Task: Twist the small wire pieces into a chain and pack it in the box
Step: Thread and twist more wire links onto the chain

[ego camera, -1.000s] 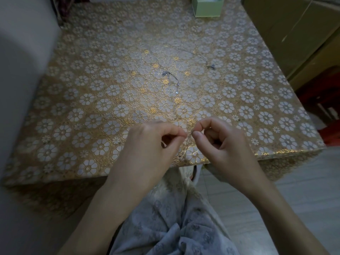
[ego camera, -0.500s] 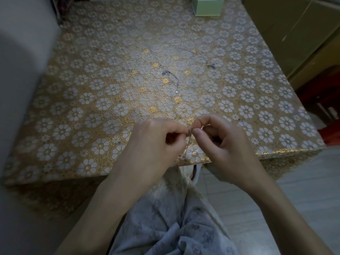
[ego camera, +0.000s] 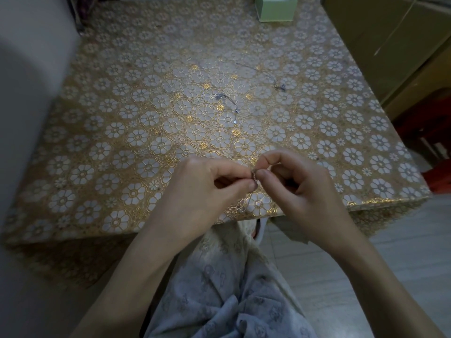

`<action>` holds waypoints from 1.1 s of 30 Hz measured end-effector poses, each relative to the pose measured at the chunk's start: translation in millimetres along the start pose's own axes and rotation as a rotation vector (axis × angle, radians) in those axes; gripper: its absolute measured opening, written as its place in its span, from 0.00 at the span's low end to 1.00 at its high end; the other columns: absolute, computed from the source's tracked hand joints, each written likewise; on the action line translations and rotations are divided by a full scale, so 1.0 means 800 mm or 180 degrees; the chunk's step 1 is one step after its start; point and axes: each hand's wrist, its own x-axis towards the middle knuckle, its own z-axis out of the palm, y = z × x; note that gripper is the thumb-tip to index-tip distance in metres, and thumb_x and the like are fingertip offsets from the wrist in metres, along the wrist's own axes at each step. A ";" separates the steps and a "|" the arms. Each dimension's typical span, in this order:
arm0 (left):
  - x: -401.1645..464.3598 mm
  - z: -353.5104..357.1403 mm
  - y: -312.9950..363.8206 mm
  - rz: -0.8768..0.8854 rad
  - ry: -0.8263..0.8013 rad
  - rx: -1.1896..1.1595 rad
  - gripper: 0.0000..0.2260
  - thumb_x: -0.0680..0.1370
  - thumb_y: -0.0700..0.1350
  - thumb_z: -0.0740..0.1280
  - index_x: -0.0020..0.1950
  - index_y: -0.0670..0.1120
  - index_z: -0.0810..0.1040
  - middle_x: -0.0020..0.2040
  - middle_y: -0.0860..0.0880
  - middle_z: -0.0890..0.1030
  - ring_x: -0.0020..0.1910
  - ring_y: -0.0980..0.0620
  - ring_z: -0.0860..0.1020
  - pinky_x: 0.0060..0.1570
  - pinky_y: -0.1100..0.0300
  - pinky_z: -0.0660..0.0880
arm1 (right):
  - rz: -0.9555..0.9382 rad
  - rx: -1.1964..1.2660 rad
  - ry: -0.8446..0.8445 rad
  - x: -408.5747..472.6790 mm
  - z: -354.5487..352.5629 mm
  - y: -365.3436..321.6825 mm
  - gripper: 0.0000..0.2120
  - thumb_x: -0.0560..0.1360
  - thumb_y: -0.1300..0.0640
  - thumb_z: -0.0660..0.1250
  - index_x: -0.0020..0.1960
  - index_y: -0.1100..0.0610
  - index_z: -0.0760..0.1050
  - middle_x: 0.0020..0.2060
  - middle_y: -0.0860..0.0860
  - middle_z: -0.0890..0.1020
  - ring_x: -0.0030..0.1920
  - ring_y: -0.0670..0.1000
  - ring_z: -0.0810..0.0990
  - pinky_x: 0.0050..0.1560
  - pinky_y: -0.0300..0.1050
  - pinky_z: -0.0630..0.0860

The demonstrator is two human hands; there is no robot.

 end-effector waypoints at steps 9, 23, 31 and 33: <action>-0.001 0.008 0.003 -0.0099 0.0069 -0.0236 0.06 0.70 0.41 0.71 0.38 0.53 0.83 0.33 0.56 0.83 0.31 0.62 0.79 0.35 0.69 0.75 | 0.0005 0.0043 0.0076 0.000 0.000 -0.001 0.04 0.74 0.58 0.63 0.41 0.50 0.73 0.24 0.51 0.67 0.24 0.44 0.62 0.27 0.33 0.58; -0.001 0.000 -0.005 -0.0261 -0.0023 -0.0504 0.08 0.73 0.46 0.70 0.34 0.50 0.81 0.49 0.53 0.79 0.44 0.61 0.77 0.39 0.71 0.72 | 0.0143 -0.0252 0.0132 0.000 0.002 0.003 0.04 0.73 0.56 0.63 0.39 0.51 0.71 0.24 0.46 0.66 0.24 0.44 0.63 0.28 0.31 0.59; -0.009 -0.012 -0.001 0.0236 -0.0308 -0.0779 0.05 0.71 0.46 0.67 0.37 0.46 0.80 0.46 0.50 0.81 0.44 0.60 0.78 0.40 0.71 0.72 | 0.0294 -0.0309 0.0177 0.000 0.000 0.007 0.04 0.73 0.54 0.62 0.40 0.51 0.72 0.23 0.46 0.66 0.24 0.44 0.63 0.28 0.31 0.59; -0.010 -0.015 -0.002 0.0406 -0.0412 -0.0505 0.08 0.71 0.51 0.65 0.39 0.47 0.79 0.42 0.51 0.81 0.41 0.56 0.79 0.40 0.69 0.73 | 0.0384 -0.0240 0.0206 0.001 0.001 0.007 0.04 0.73 0.54 0.62 0.40 0.51 0.73 0.23 0.46 0.67 0.24 0.43 0.63 0.28 0.32 0.59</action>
